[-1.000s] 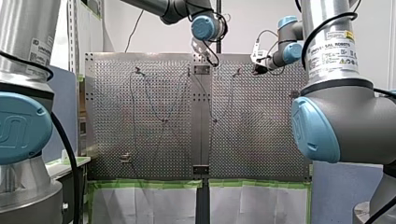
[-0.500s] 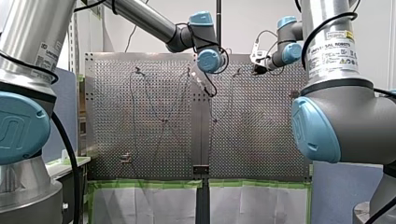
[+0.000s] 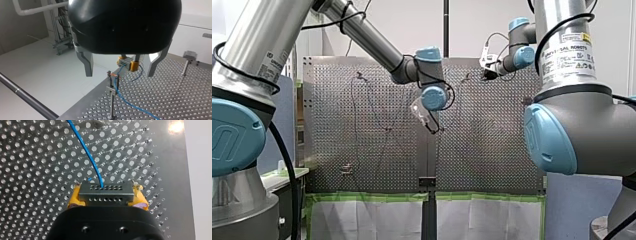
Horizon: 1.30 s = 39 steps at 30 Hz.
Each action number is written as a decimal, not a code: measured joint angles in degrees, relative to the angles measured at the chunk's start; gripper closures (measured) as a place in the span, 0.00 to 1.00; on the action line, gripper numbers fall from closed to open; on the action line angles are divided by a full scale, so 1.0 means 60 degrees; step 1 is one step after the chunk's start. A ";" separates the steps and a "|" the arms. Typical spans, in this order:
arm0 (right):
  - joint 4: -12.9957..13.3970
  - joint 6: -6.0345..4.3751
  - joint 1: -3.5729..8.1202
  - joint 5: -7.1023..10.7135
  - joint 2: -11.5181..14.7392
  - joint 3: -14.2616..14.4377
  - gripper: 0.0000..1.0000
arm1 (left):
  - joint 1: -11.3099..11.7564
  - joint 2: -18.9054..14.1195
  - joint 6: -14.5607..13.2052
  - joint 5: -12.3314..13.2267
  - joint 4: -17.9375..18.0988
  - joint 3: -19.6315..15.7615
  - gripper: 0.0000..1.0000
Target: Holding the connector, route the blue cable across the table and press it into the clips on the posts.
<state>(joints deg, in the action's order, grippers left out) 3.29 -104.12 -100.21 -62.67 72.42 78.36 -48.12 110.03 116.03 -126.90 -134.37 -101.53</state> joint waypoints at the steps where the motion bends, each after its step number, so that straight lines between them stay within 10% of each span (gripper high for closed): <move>1: 0.0002 0.0001 0.0000 0.0000 -0.0004 0.0000 1.00 | 0.0010 0.0005 -0.0078 0.0081 0.0123 -0.0125 0.00; 13: 0.0010 0.0006 -0.0001 0.0000 -0.0031 0.0001 1.00 | 0.0607 0.0046 -0.0008 0.0732 0.1390 -0.1432 0.00; 22: 0.0010 0.0001 0.0020 0.0014 -0.0045 0.0004 1.00 | 0.1422 0.0044 -0.0050 0.0929 0.1210 -0.2365 0.00; 39: 0.0009 0.0006 0.0123 0.0013 -0.0076 0.0001 1.00 | 0.1333 0.0033 -0.0162 0.0877 0.1152 -0.4014 0.00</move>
<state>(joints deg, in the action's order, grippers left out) 3.35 -104.08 -99.47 -62.59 71.96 78.37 -40.11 110.23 115.06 -121.63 -127.46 -125.62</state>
